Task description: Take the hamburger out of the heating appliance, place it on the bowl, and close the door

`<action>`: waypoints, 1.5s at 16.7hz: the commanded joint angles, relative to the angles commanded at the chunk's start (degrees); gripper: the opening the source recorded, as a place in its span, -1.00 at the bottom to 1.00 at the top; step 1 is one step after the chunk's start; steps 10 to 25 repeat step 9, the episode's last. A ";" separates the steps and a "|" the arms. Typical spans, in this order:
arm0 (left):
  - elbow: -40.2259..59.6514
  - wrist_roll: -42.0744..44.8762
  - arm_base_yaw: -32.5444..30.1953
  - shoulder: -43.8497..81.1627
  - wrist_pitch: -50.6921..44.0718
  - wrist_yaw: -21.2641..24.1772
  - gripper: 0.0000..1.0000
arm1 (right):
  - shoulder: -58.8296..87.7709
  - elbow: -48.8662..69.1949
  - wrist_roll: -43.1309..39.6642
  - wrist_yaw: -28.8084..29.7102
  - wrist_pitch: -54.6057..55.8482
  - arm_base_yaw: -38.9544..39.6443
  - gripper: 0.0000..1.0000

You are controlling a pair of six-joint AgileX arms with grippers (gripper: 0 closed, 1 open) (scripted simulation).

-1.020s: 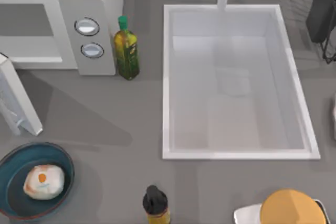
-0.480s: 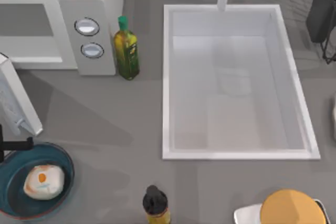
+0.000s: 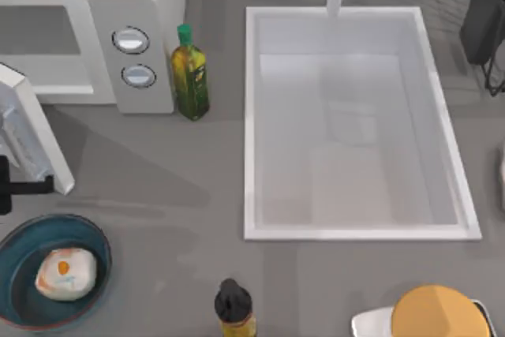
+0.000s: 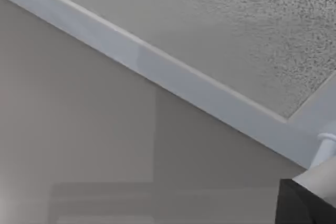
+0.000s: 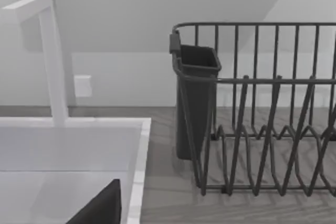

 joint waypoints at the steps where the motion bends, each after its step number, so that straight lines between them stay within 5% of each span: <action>1: 1.78 -0.12 -0.23 3.37 1.21 -0.14 -1.00 | 0.00 0.00 0.00 0.00 0.00 0.00 1.00; 7: 10.58 -0.80 -1.47 18.45 7.47 -0.90 -1.00 | 0.00 0.00 0.00 0.00 0.00 0.00 1.00; 25: 11.09 -0.85 -1.55 19.13 7.86 -0.96 -1.00 | 0.00 0.00 0.00 0.00 0.00 0.00 1.00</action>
